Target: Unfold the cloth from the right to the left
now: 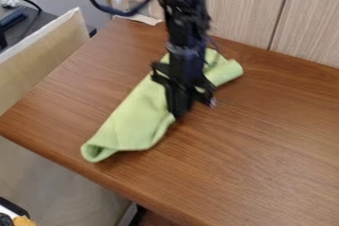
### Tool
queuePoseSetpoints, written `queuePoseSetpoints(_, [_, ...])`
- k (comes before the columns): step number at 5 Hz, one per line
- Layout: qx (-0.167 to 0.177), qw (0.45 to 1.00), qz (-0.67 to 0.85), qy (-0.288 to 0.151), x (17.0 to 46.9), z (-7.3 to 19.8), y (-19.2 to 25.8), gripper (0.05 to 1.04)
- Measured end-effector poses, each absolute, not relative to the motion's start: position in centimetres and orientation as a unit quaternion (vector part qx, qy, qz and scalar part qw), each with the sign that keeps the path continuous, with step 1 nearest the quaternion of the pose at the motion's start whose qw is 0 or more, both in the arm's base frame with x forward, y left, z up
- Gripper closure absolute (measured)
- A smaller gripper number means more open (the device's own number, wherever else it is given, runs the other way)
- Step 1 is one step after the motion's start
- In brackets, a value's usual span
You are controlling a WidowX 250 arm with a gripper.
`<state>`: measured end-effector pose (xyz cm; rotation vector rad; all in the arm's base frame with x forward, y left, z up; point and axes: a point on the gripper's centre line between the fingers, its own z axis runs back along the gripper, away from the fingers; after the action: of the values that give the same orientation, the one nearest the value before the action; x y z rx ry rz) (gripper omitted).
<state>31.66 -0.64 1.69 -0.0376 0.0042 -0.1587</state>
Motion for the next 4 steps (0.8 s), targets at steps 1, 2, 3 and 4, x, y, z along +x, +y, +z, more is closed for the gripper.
queuePoseSetpoints(1, [-0.032, 0.998, -0.052, -0.023, 34.1, 4.3, 2.5, 1.019])
queuePoseSetpoints(2, [-0.034, 0.999, -0.004, -0.037, 35.1, 5.0, 6.7, 1.02])
queuePoseSetpoints(3, [-0.035, 0.997, 0.059, -0.022, 34.9, 3.8, 11.3, 1.02])
queuePoseSetpoints(4, [-0.042, 0.991, 0.124, -0.005, 33.6, 2.4, 15.3, 1.02])
